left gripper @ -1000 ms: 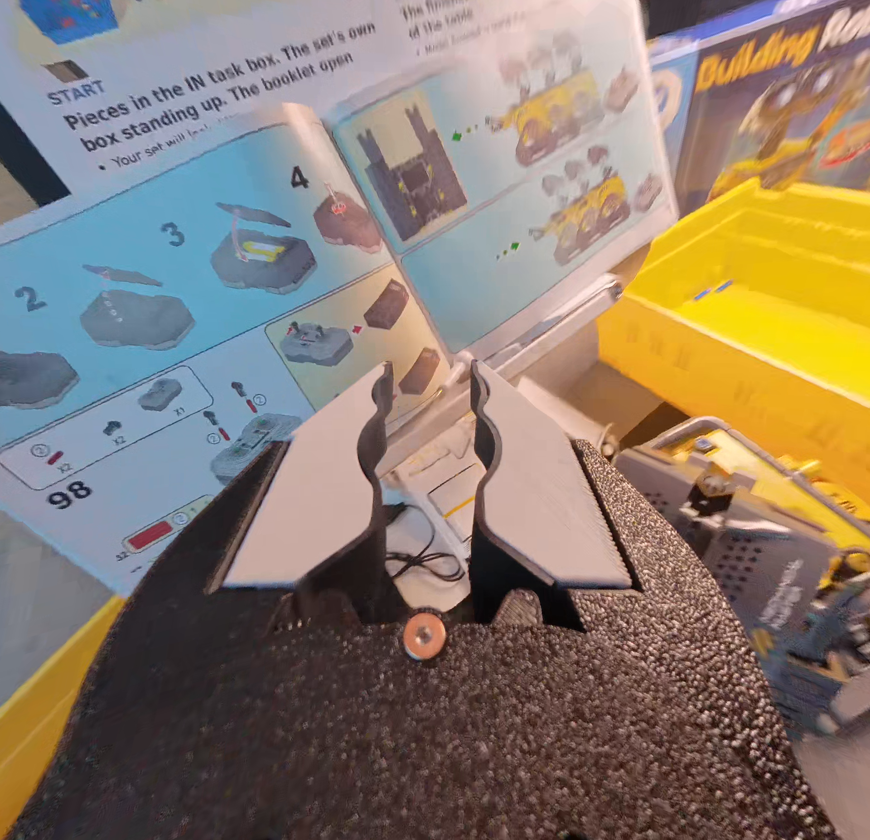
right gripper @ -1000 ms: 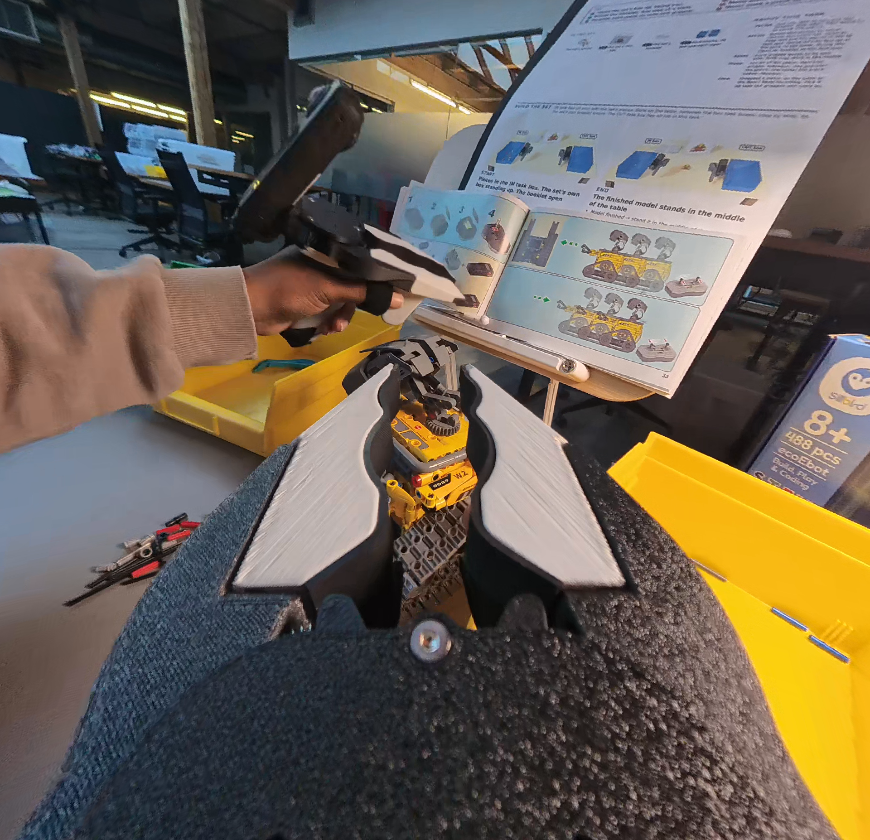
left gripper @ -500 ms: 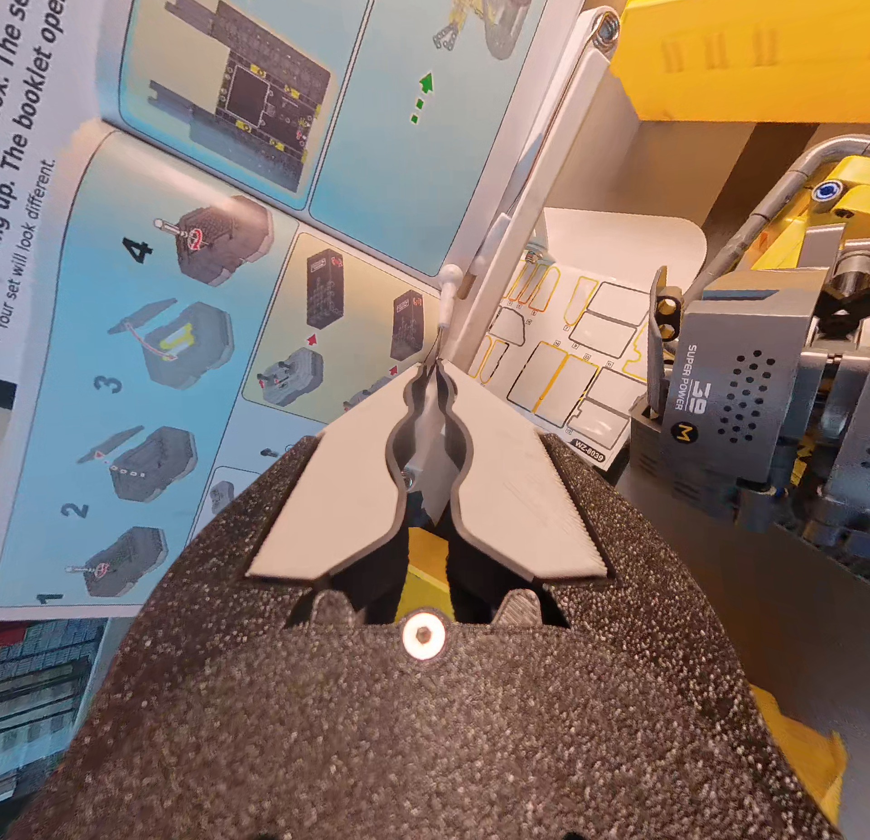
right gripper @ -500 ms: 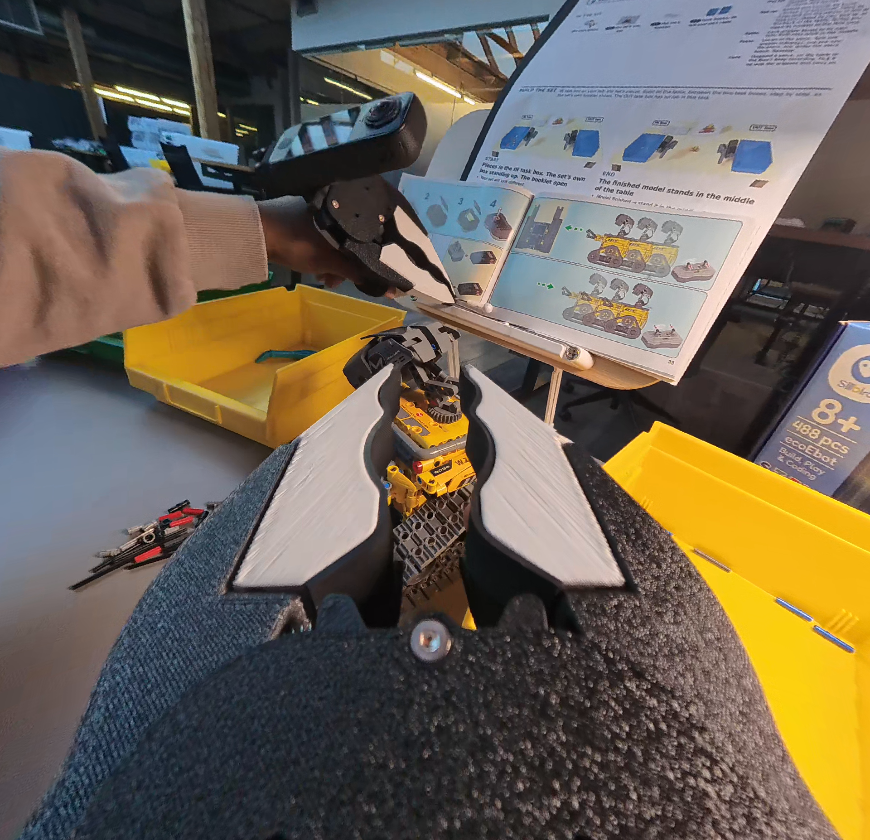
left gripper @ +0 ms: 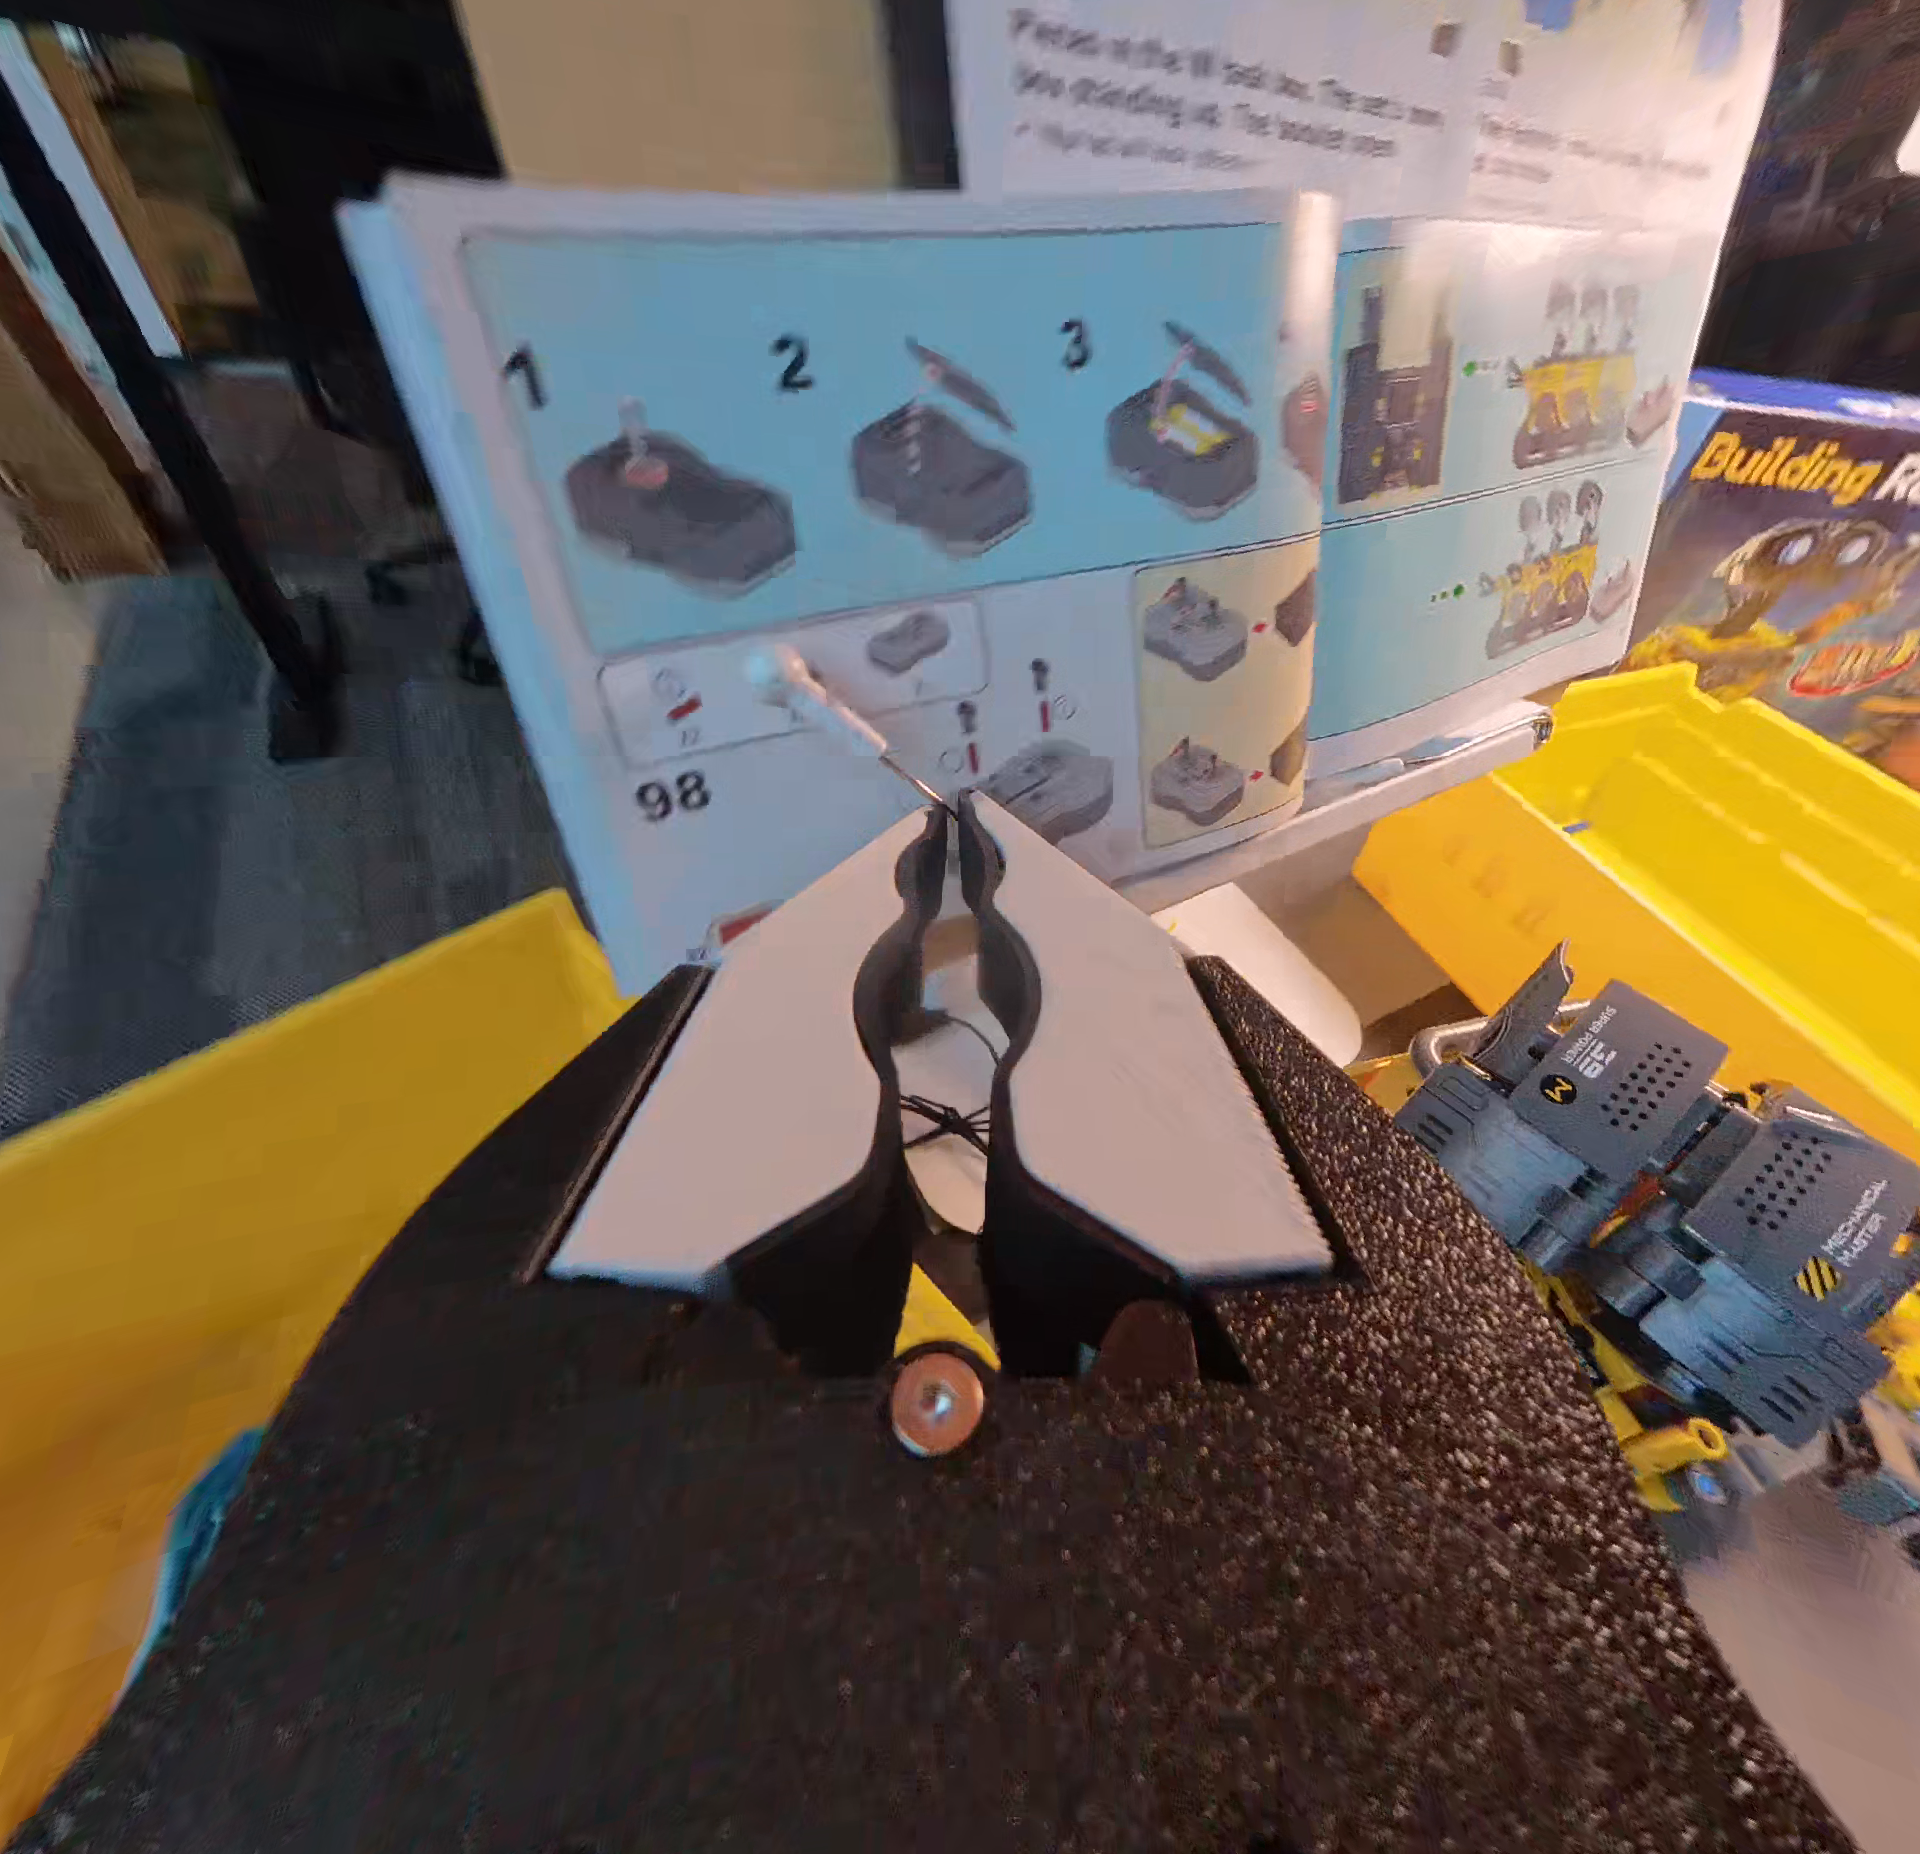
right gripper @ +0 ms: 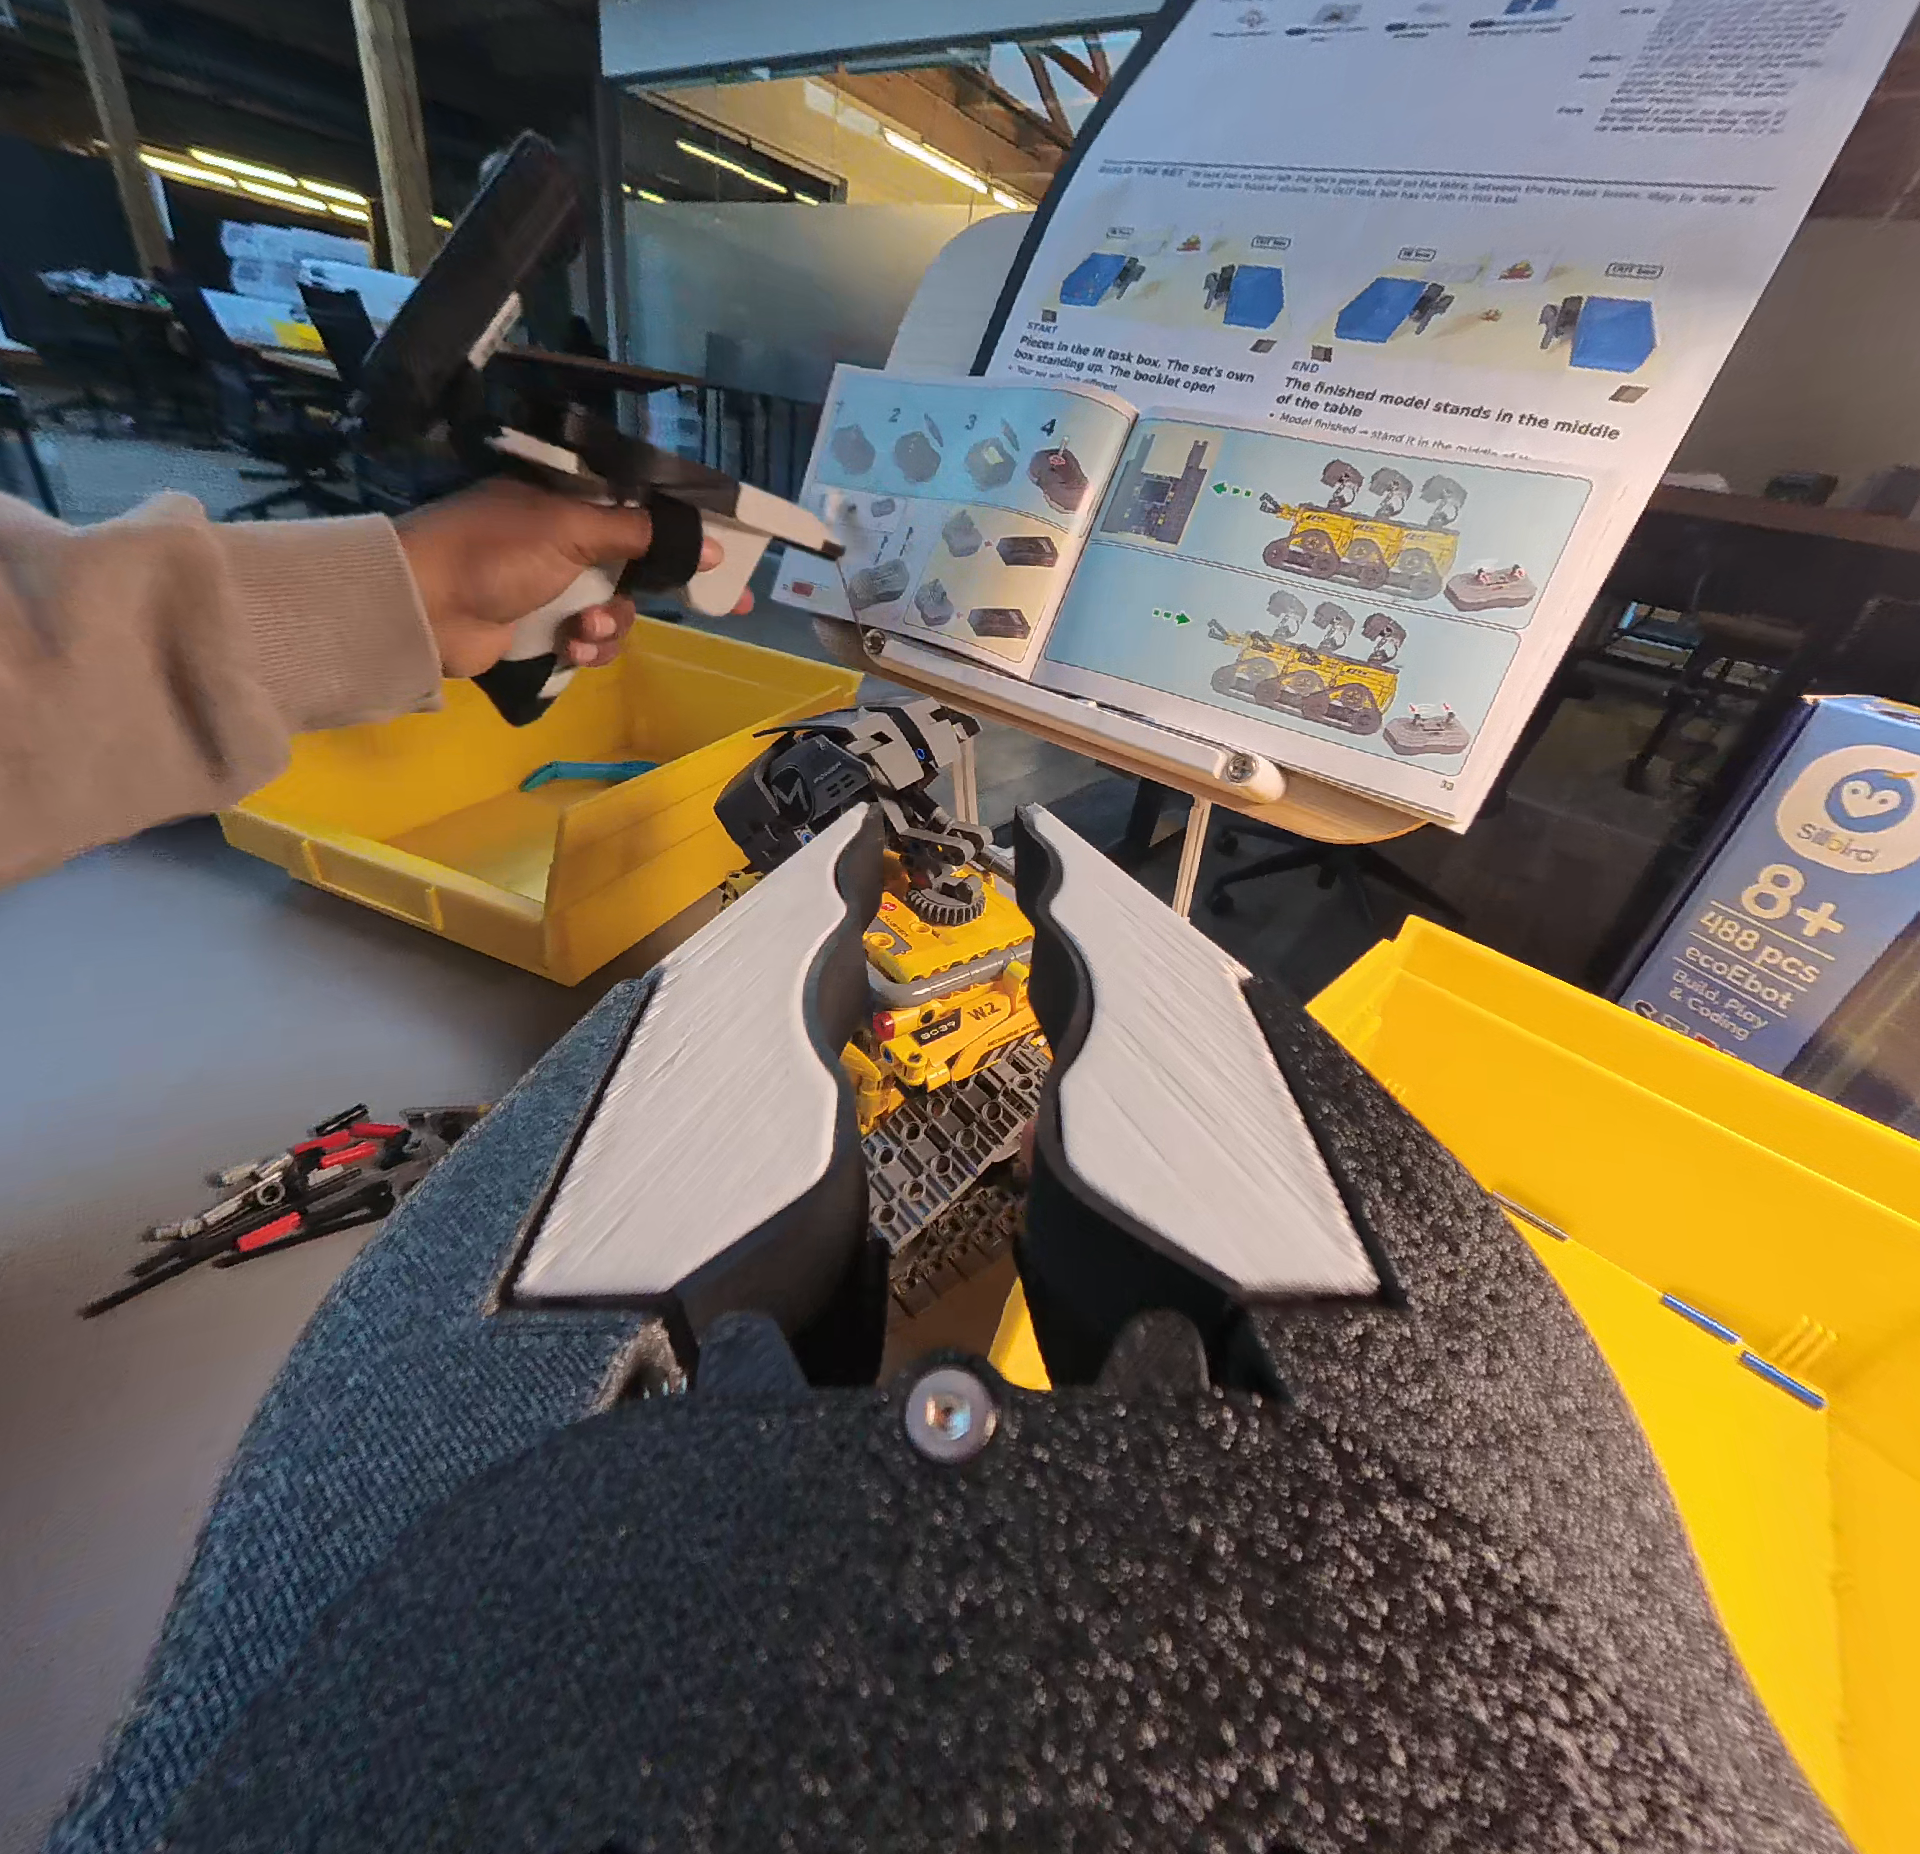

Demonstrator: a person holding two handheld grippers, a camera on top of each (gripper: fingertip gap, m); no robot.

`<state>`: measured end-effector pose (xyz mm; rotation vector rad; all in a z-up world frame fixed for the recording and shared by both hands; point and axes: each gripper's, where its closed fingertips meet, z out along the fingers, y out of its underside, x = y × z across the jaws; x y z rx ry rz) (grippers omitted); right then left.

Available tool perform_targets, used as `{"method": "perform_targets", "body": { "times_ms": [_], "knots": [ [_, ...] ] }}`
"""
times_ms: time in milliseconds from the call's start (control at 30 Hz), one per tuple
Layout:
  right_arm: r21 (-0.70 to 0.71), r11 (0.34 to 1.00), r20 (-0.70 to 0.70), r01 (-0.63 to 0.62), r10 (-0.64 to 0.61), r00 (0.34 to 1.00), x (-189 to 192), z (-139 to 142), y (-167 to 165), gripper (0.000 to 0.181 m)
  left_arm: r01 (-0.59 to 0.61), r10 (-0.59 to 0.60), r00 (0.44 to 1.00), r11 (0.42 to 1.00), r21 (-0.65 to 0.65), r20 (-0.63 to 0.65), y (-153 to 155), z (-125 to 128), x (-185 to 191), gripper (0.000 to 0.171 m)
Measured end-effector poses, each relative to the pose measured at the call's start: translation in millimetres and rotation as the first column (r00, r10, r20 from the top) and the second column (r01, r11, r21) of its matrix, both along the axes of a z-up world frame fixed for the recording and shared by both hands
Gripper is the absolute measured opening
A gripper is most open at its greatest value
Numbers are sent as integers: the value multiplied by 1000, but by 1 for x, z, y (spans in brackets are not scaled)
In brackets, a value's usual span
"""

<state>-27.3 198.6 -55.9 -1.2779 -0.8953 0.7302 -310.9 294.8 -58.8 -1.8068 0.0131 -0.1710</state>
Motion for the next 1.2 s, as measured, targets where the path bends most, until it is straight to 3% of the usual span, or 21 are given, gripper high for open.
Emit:
{"method": "perform_targets", "body": {
  "times_ms": [167,233,333,667,867,967,1100,1200],
  "knots": [
    [-11,1000,-16,2,-2,1000,-11,10,1,25,-38,58,974,995,-97,221,-21,-37,-9,0],
    [-13,1000,-30,-1,0,1000,-16,16,-2,25,-45,76,951,993,-109,300,-30,-38,-9,1],
    [-16,1000,-45,-9,8,999,-24,23,-9,25,-23,44,941,998,-65,336,-46,-24,-6,20],
    [64,998,17,-19,18,1000,-43,46,-42,25,-47,32,980,997,69,198,-78,13,5,35],
    [97,995,77,-2,-5,997,-49,52,-30,25,-127,122,990,989,70,75,-29,14,10,91],
    [123,992,87,24,-34,996,-41,54,-19,25,-160,162,986,986,38,-39,4,7,13,107],
    [66,997,13,37,-38,999,-22,58,-24,25,-233,226,954,973,-11,-197,16,-13,11,99],
    [76,997,-12,31,-30,999,2,61,-44,25,-226,222,965,974,-11,-141,12,-9,14,81]
  ]
}}
